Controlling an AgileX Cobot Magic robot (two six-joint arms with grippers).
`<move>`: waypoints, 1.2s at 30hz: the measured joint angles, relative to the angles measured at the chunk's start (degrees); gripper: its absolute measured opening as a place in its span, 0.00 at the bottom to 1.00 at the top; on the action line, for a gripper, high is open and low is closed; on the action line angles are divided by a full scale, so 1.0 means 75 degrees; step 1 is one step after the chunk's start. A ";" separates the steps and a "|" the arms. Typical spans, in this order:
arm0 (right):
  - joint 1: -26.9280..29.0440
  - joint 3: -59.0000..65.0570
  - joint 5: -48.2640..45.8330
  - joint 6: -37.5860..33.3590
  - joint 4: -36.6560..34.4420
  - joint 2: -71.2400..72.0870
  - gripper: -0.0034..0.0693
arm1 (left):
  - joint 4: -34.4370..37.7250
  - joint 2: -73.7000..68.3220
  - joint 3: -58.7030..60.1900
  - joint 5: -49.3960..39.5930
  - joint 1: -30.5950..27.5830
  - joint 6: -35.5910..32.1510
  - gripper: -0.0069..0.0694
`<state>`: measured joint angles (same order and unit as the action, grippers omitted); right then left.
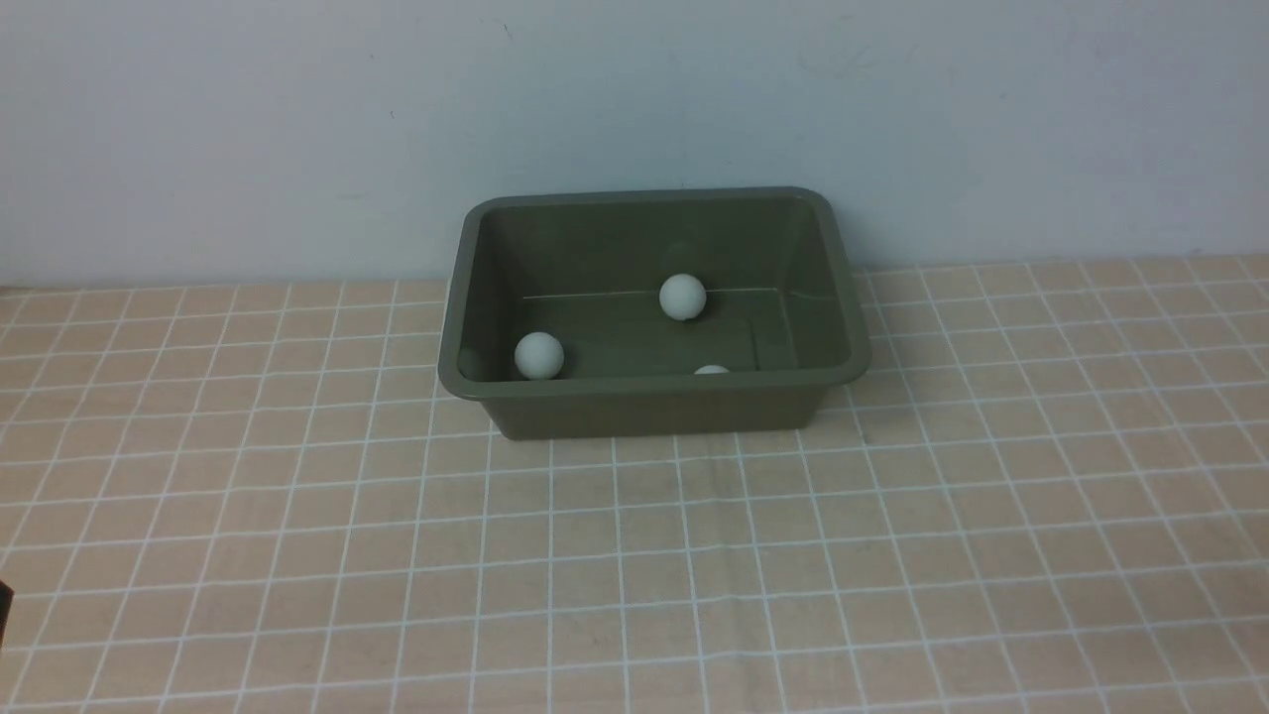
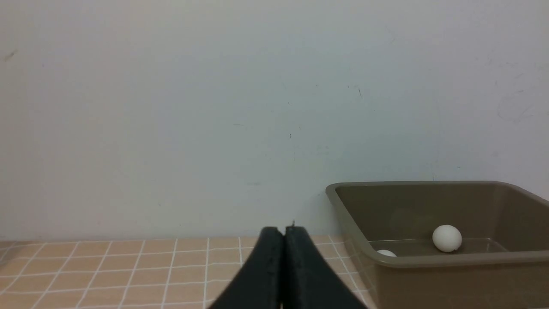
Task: Put the table tennis balls into the box on the light coffee tablecloth.
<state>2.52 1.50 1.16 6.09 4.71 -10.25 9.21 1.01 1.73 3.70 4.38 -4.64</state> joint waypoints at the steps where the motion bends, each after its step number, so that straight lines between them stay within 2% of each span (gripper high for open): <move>1: 0.0002 0.0010 0.0067 0.0000 0.0038 0.0040 0.02 | 0.0000 0.0000 0.0000 0.0000 0.0000 0.0000 0.01; 10: 0.0142 0.0034 -0.0661 0.0000 0.0101 0.1400 0.02 | 0.0000 0.0000 0.0000 0.0000 0.0000 0.0000 0.01; 36: 0.0142 0.0034 -0.0858 0.0026 0.0242 0.1444 0.02 | 0.0000 0.0000 0.0000 0.0000 0.0000 0.0000 0.01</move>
<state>3.58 1.75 -5.28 6.29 6.52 0.58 9.21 1.01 1.73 3.70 4.38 -4.64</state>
